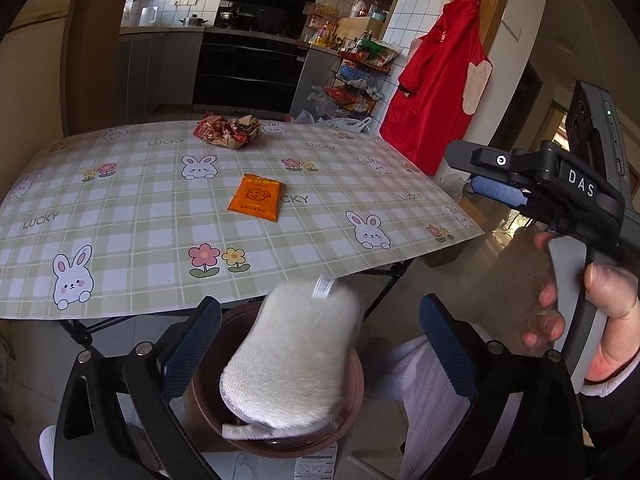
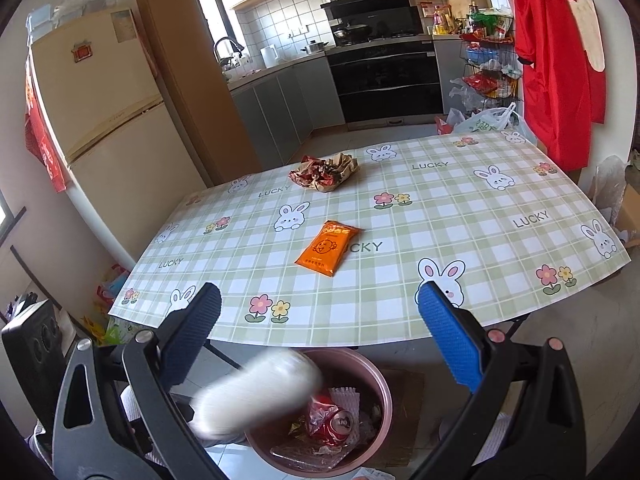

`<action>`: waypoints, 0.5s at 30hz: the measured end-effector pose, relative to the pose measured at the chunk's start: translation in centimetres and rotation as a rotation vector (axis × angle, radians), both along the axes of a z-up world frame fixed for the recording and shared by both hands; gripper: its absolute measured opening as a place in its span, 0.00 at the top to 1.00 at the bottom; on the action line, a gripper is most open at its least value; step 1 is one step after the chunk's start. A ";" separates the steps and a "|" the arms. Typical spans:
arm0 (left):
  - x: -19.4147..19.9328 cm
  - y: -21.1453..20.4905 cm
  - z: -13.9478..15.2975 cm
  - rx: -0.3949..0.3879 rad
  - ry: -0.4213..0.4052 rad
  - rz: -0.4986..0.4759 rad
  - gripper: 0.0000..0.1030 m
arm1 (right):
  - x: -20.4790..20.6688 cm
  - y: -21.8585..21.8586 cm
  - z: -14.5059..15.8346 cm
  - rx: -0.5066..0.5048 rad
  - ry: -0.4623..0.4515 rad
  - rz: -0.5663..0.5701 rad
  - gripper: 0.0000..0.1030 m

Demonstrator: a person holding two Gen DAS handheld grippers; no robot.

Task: Collect trash
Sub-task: 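Lower the white fuzzy pad into the pink bucket and open the left tool, then grasp the orange printed packet with the left tool while the right moves toward the crumpled wrappers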

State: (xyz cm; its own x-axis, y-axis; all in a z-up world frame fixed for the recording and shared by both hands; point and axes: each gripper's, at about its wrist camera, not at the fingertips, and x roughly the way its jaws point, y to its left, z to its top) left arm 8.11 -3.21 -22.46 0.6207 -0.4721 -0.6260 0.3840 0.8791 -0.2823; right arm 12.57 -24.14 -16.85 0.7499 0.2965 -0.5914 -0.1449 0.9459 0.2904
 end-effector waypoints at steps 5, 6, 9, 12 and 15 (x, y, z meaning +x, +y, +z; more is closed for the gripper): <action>0.1 0.0 0.0 0.009 -0.003 0.016 0.06 | -0.1 -0.1 -0.1 0.007 0.000 0.001 0.06; 0.0 0.2 0.1 0.010 -0.004 0.020 0.06 | -0.1 -0.1 -0.1 0.007 0.002 0.003 0.06; -0.2 0.4 0.3 0.010 -0.006 0.032 0.06 | -0.1 0.3 -0.5 0.008 0.007 0.007 0.05; -0.3 0.7 0.3 0.012 -0.004 0.043 0.06 | -0.1 0.6 -0.8 0.006 0.015 0.014 0.05; -0.4 1.0 0.2 0.006 -0.002 0.055 0.06 | -0.2 0.8 -0.9 0.003 0.015 0.016 0.05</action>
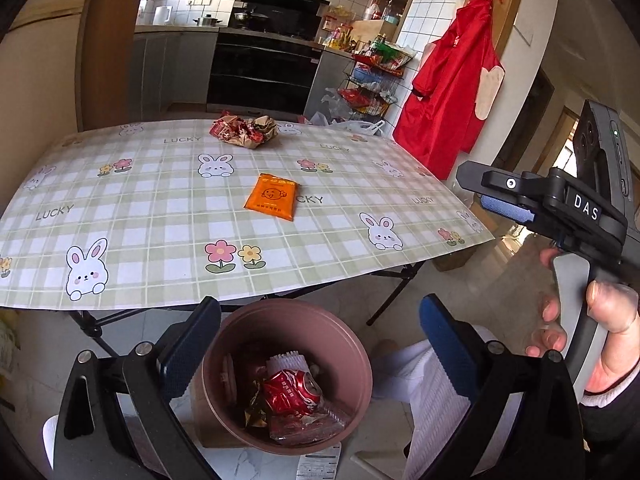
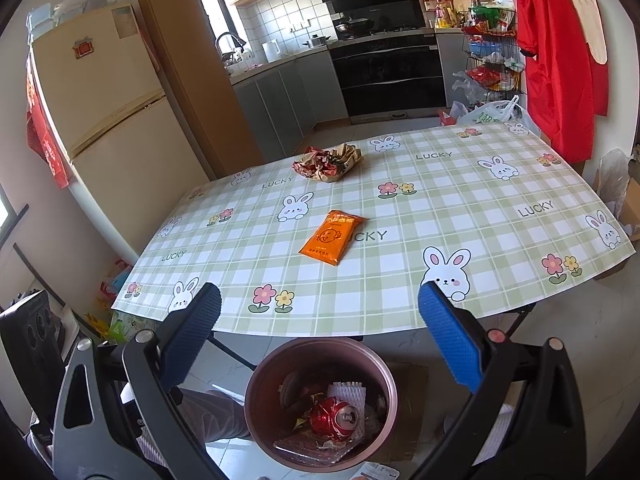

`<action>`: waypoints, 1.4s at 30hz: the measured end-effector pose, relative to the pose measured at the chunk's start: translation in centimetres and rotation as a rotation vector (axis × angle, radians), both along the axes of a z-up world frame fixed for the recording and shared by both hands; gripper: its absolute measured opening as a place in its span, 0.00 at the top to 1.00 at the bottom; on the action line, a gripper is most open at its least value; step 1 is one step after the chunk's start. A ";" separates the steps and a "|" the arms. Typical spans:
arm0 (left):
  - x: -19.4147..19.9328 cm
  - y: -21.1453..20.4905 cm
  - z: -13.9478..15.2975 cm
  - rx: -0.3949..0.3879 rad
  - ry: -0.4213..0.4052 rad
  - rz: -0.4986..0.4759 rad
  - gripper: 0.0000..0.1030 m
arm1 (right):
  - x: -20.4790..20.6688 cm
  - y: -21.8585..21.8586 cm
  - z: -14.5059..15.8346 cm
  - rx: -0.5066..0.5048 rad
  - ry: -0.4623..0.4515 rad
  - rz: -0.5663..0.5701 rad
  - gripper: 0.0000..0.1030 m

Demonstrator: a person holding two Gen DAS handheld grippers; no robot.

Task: Collect trash
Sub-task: 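Grasp the orange printed packet with the left tool while the right moves toward the crumpled wrappers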

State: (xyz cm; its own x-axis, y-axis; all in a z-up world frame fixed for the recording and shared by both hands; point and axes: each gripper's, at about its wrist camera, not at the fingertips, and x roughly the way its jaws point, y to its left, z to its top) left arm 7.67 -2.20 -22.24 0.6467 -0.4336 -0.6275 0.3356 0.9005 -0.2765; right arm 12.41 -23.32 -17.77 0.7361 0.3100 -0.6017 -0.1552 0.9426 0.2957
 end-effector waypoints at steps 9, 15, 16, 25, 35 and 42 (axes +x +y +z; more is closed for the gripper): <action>0.2 1.0 -0.2 -0.012 0.002 0.022 0.06 | 0.2 0.3 -0.6 -0.015 0.014 0.010 0.06; 2.8 2.1 -0.3 0.009 0.000 0.020 0.06 | 2.0 -0.9 -1.5 -0.047 0.044 0.003 0.05; 3.7 2.2 -0.4 0.013 0.003 0.011 0.06 | 2.4 -1.2 -1.6 -0.047 0.050 -0.001 0.05; 14.6 -1.9 -2.8 0.115 0.036 -0.115 0.06 | 7.4 -5.5 -3.6 -0.032 0.088 -0.064 0.05; 27.9 -7.6 -9.2 0.247 0.149 -0.138 0.06 | 12.8 -11.2 -7.4 0.008 0.154 -0.155 0.05; 31.6 -9.8 -12.0 0.321 0.201 -0.139 0.15 | 15.7 -11.7 -9.0 -0.007 0.186 -0.147 0.05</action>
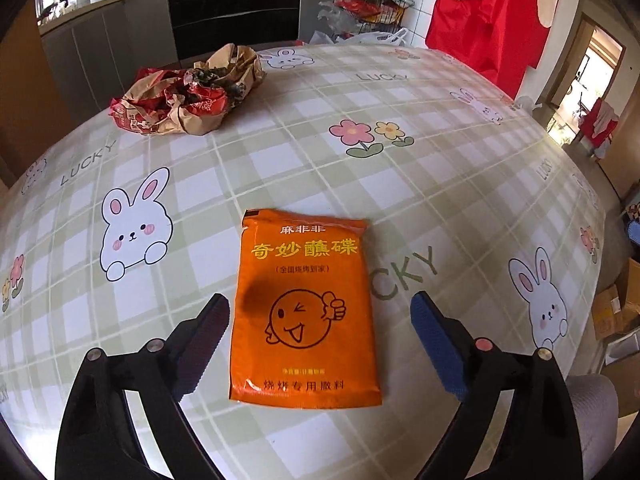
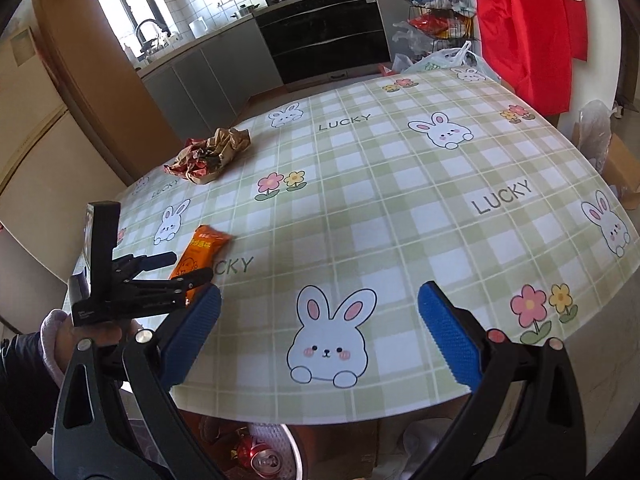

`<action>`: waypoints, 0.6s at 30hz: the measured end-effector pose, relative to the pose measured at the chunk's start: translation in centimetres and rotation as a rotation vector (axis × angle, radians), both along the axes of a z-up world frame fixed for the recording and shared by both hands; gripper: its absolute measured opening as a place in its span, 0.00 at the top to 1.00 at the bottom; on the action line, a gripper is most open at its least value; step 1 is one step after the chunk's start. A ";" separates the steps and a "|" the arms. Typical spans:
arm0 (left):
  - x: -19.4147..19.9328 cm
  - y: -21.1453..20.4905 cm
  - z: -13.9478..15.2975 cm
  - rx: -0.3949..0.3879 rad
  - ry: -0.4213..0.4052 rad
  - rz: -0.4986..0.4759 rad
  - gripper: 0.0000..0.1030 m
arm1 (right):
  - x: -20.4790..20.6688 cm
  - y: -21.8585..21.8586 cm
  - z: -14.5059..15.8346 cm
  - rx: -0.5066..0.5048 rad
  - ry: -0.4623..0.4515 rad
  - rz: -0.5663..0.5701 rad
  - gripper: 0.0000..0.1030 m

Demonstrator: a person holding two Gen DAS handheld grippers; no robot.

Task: Collect trash
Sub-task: 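Grasp the orange printed packet with the left tool while the right moves toward the crumpled wrappers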

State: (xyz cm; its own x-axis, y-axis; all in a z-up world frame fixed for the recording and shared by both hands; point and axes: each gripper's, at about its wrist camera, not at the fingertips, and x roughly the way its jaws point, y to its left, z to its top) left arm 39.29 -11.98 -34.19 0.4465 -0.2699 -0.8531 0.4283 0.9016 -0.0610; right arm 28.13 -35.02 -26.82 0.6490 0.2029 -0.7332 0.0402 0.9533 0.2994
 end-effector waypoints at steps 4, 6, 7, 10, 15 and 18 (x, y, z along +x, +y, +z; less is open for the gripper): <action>0.7 -0.5 -0.6 0.040 0.017 0.007 0.18 | 1.6 0.6 -0.1 -0.013 0.002 0.022 0.05; 0.5 -0.7 -0.7 0.076 -0.007 -0.002 0.32 | 2.6 1.1 0.2 -0.038 -0.007 0.041 0.05; 0.5 -0.3 -0.6 0.065 -0.011 0.000 0.35 | 3.1 1.4 0.3 -0.050 -0.010 0.055 0.05; 0.5 1.3 -0.2 0.029 -0.004 0.028 0.47 | 5.3 2.7 1.2 -0.064 -0.023 0.113 0.06; -0.3 6.2 1.9 -0.110 -0.038 0.108 0.52 | 9.8 6.9 3.2 -0.142 -0.081 0.257 0.06; -1.1 9.5 3.7 -0.168 -0.082 0.160 0.52 | 13.2 11.2 3.5 -0.265 -0.121 0.370 0.06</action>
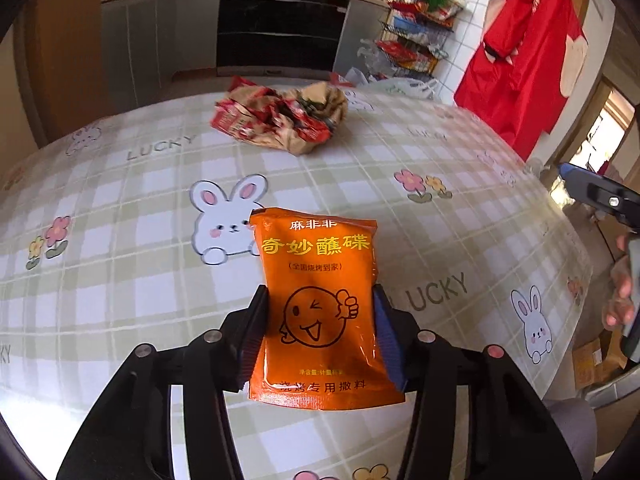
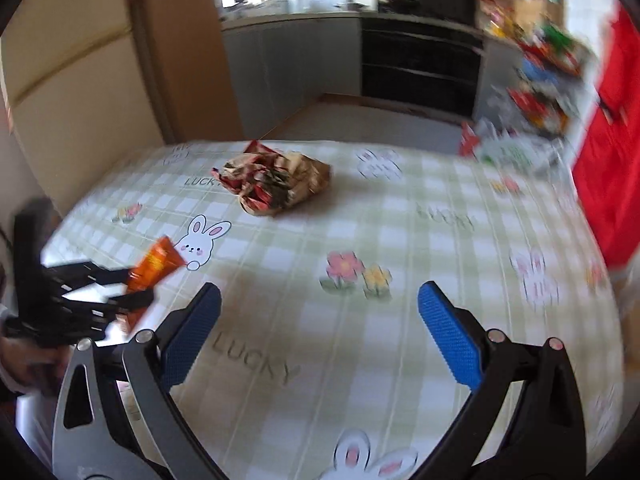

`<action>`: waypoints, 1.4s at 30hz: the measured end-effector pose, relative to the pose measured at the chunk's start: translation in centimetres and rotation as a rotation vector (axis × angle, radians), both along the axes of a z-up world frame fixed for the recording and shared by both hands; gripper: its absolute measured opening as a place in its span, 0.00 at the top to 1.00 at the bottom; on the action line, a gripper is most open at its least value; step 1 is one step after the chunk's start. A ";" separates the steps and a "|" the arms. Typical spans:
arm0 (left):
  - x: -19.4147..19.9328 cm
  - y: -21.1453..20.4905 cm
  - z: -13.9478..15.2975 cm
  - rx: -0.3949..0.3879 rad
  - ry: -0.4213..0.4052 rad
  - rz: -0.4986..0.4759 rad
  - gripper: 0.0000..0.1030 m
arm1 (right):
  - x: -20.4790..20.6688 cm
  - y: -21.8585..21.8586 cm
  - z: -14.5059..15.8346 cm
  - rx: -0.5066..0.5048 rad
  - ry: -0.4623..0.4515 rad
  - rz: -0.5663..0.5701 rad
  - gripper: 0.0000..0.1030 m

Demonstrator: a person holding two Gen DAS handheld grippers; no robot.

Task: Collect trash
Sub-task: 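Grasp the orange printed packet with the left tool while the right moves toward the crumpled wrappers, then grasp the crumpled brown-and-red paper wrappers with the right tool while the left holds the packet, then carry the wrappers over the pink bucket and open the right tool while the left holds the packet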

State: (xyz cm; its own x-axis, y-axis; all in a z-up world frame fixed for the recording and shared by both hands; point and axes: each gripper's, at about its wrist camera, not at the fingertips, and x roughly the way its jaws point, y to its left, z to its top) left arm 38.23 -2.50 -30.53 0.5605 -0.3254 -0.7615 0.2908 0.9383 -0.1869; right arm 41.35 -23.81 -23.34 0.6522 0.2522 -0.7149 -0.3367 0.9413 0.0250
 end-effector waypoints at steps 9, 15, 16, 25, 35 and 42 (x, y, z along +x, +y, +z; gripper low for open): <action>-1.1 10.2 3.1 -0.111 -0.072 0.205 0.52 | 10.7 12.8 -3.9 -0.207 -0.011 0.152 0.06; -2.3 15.5 3.8 -0.111 -0.094 0.286 0.52 | 15.4 17.4 -8.4 -0.464 0.063 0.144 0.10; -2.4 16.0 3.8 -0.112 -0.097 0.297 0.52 | 16.1 17.5 -9.1 -0.484 0.085 0.130 0.12; -4.9 18.0 4.4 -0.122 -0.115 0.344 0.52 | 14.6 14.8 -7.0 -0.261 0.120 0.072 0.55; -10.0 14.5 7.8 -0.165 -0.191 0.335 0.52 | 2.8 9.3 -0.2 0.043 0.024 0.049 0.55; -15.3 11.3 9.5 -0.210 -0.185 0.316 0.52 | -10.4 5.9 2.8 0.066 -0.036 0.063 0.55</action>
